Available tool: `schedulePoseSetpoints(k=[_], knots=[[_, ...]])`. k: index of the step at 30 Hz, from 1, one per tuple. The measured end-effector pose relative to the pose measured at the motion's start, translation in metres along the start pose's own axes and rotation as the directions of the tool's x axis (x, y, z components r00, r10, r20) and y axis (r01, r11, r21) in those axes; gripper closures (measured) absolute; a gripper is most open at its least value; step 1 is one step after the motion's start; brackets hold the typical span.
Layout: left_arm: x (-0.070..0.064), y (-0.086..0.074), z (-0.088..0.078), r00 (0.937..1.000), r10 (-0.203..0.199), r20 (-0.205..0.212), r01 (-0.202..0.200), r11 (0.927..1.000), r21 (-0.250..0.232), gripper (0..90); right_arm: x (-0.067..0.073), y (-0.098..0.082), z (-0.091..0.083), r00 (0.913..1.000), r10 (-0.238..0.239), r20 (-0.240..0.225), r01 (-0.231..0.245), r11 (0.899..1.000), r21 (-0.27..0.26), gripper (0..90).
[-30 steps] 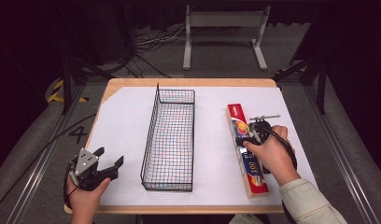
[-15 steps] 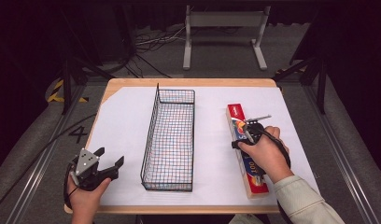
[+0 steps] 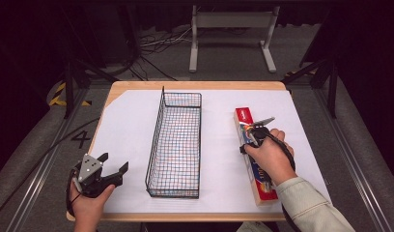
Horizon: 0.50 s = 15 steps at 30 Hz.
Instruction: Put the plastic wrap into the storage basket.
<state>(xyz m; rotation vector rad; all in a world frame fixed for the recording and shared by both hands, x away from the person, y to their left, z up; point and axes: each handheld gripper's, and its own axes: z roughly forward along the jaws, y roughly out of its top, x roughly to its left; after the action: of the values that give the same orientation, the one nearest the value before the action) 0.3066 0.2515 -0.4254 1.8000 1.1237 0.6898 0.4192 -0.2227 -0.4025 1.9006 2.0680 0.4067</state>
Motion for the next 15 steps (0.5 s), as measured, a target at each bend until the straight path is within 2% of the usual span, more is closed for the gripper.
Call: schedulePoseSetpoints(k=[3, 5, 8, 10, 13, 15], knots=[[-0.001, 0.000, 0.001, 1.0000, 0.004, 0.000, -0.004, 1.0000, 0.000, 22.0, 0.001, 0.001, 0.000, 1.0000, 0.002, 0.008, -0.002, 1.000, 0.006, 39.8], [-0.001, 0.000, 0.001, 1.0000, 0.002, -0.001, -0.002, 1.0000, -0.003, 22.0, 0.001, 0.001, -0.001, 0.9998, 0.020, -0.002, -0.020, 1.000, 0.008, 39.9], [0.000, -0.002, 0.002, 0.9998, -0.018, -0.005, 0.018, 0.9998, -0.009, 22.1, 0.001, 0.003, -0.003, 0.9992, 0.035, -0.021, -0.035, 0.999, 0.012, 40.1], [-0.002, -0.003, 0.003, 0.9994, -0.036, 0.000, 0.036, 0.9993, -0.008, 22.1, 0.002, 0.004, -0.006, 0.9992, 0.037, -0.017, -0.037, 0.999, 0.005, 40.0], [-0.006, -0.004, 0.004, 0.9998, -0.016, 0.011, 0.016, 0.9999, 0.002, 22.1, 0.007, 0.008, -0.014, 0.9978, 0.063, -0.019, -0.063, 0.998, -0.005, 40.0], [-0.007, -0.004, 0.005, 0.9998, -0.007, 0.018, 0.007, 1.0000, 0.001, 22.1, 0.008, 0.009, -0.017, 0.9977, 0.064, -0.022, -0.064, 0.998, -0.011, 40.0]])
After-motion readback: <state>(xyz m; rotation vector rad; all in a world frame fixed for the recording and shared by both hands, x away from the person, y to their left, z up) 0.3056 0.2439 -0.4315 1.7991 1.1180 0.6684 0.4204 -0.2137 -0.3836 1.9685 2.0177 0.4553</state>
